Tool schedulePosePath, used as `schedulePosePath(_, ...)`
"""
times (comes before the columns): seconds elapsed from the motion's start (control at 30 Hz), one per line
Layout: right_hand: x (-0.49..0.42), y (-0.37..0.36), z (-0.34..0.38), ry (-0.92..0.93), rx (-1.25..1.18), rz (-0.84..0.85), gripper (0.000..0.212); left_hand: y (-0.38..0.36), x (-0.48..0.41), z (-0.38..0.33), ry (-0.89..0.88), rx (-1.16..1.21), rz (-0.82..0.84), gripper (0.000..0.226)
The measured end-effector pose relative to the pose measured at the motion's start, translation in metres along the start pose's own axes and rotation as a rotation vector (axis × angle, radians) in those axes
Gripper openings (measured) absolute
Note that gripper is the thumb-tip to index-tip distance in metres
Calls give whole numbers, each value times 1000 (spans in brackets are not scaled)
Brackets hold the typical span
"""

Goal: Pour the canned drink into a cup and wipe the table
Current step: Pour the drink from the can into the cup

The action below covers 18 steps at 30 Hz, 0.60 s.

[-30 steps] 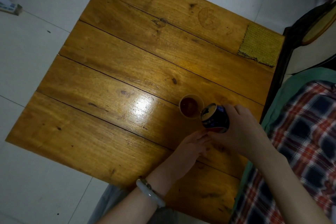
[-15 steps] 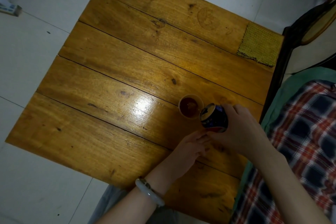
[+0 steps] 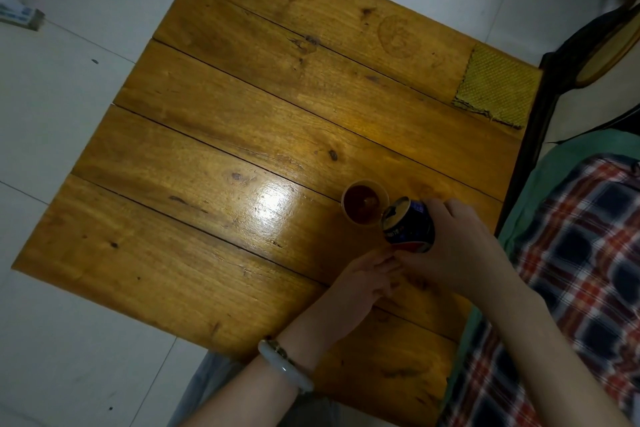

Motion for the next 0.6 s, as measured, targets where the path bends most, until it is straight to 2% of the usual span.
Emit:
schedulePosePath(0.43, 0, -5, 3, 2, -91, -37, 80, 4, 8, -9, -29, -67, -50, 57)
schedulePosePath(0.6, -3, -6, -2, 1, -277, -57, 79, 0, 18, -22, -98, -268, -84, 62)
Point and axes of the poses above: each hand's wrist, its own x-axis away from the middle knuckle, its own y-axis out of the back of the hand, z = x × y, the point moved 4 cm from there along -x, towards the middle knuckle, and after that the axes turned 3 degrees about x, right-handed, at the moved point
